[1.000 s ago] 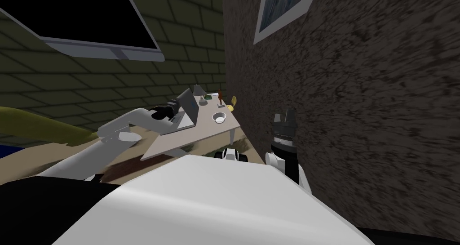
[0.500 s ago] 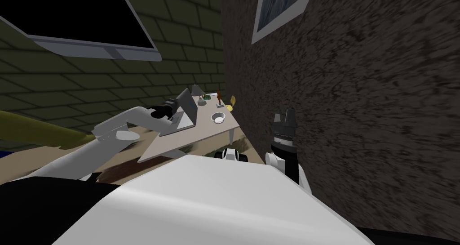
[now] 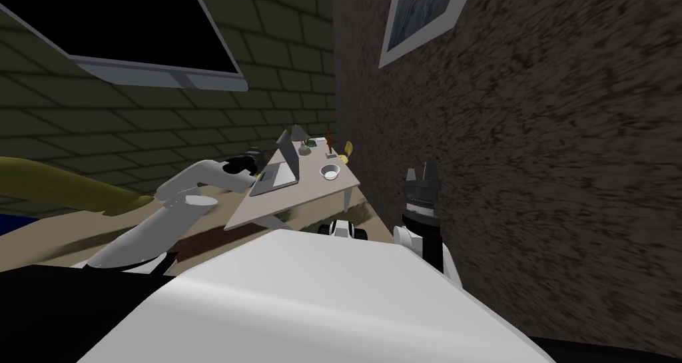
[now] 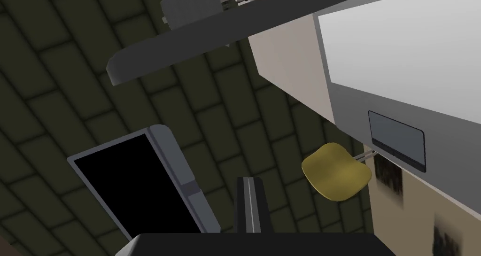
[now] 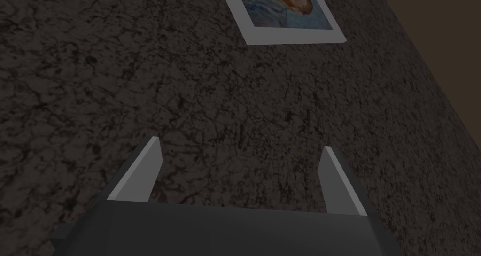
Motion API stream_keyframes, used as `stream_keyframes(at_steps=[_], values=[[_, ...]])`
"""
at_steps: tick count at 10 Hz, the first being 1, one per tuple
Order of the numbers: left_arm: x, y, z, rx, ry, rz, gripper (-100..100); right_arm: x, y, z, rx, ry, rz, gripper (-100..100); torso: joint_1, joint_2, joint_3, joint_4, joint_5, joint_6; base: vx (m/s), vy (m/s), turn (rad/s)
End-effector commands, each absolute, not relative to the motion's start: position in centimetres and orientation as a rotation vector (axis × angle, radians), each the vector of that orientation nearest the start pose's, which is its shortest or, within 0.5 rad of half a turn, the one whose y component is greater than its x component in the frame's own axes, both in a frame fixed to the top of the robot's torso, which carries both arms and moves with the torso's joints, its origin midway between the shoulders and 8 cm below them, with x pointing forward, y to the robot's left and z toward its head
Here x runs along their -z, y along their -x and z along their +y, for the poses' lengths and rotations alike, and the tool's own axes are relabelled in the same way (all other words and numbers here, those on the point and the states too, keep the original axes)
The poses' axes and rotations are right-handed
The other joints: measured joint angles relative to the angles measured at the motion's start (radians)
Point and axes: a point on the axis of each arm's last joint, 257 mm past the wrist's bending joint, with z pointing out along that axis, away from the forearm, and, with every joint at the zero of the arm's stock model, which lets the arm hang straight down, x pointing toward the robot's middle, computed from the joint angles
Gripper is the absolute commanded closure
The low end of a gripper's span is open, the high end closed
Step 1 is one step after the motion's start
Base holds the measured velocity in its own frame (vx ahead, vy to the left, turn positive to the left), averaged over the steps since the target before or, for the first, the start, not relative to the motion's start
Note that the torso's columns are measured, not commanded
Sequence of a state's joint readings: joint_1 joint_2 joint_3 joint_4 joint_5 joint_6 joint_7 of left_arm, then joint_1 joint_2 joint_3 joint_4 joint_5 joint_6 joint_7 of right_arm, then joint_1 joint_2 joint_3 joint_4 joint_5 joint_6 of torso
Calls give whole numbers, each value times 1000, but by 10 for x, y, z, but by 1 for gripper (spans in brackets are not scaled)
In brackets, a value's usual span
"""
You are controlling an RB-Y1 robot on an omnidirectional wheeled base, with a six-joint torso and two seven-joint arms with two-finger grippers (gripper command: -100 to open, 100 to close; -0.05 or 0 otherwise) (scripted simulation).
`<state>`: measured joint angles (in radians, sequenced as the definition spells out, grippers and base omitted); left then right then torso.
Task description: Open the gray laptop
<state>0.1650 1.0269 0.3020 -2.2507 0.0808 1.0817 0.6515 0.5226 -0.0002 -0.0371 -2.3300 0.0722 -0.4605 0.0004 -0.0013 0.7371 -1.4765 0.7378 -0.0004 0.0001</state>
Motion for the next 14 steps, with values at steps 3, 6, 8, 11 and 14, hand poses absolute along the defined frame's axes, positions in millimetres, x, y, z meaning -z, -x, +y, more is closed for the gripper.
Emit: stream_keyframes(at_steps=[3, 6, 8, 11, 14], values=[[18, -461, 522, 688, 1444, 1038, 100, -32, -338, -285, -1207, -616, 659, 0, 1, 0, 0, 0, 0, 0, -82, 74, 15], [7, -453, 527, 630, 1431, 1048, -100, -32, -338, -285, -1207, -616, 659, 0, -4, -4, -2, -1, -1, 0, 18, -30, -32], [-1, -448, 532, 598, 1430, 1047, -100, -32, -338, -285, -1207, -616, 659, 0, -2, -3, -2, -1, -1, 0, 83, -86, -48], [-14, -441, 538, 549, 1426, 1044, -100, -32, -338, -285, -1207, -616, 659, 0, 2, 2, 1, 1, 1, 0, 77, -87, -42], [-25, -435, 543, 505, 1422, 1041, -100, -32, -338, -285, -1207, -616, 659, 0, 2, 1, 1, 0, 0, 0, 66, -69, -41]])
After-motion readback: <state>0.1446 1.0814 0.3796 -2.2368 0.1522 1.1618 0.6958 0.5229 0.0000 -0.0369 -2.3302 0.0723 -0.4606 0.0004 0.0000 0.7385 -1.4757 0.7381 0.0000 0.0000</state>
